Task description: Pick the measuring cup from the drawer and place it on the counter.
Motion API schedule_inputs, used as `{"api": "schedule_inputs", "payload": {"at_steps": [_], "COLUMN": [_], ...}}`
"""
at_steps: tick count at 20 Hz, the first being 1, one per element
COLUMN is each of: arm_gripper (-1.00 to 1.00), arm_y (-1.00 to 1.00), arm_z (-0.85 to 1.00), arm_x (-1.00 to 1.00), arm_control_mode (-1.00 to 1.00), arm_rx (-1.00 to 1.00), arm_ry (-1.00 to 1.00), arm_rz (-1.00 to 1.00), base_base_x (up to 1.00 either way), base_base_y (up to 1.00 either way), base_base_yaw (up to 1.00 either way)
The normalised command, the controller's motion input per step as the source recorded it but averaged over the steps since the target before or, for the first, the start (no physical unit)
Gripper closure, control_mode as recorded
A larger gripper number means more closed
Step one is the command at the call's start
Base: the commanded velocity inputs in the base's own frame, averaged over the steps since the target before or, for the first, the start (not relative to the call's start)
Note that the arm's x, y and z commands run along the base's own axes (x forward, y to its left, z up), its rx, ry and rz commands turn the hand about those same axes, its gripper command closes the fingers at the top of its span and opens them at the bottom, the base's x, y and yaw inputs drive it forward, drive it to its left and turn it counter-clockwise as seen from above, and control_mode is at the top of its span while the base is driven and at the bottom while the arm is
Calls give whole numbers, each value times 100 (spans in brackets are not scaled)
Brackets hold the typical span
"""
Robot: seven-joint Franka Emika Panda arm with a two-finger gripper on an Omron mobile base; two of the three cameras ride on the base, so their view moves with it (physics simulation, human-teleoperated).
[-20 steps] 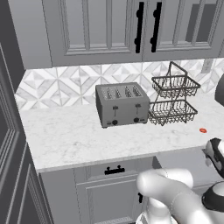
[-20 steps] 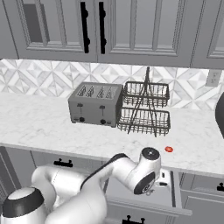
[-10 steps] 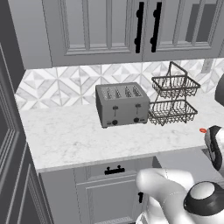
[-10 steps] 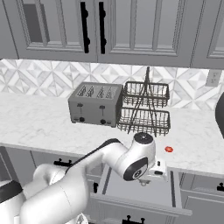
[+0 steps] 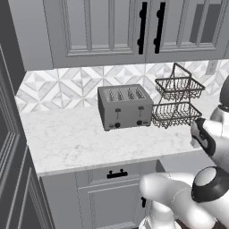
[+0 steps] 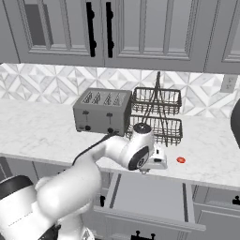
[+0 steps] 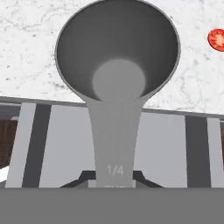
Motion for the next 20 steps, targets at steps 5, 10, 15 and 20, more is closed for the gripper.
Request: {"api": "schedule_inputs", "payload": {"at_steps": [5, 10, 15, 20], "arm_gripper": [100, 100, 100, 100], "arm_y": [20, 8, 0, 0], "arm_z": [-7, -31, -41, -47], "arm_x": [100, 90, 66, 37], "arm_control_mode": [-100, -100, -100, -100], "arm_rx": [0, 0, 0, 0], "arm_ry": [16, 8, 0, -3], "arm_rz": [3, 5, 6, 7], "base_base_x": [0, 0, 0, 0], "base_base_y": [0, 0, 0, 0], "base_base_yaw": [0, 0, 0, 0]}}
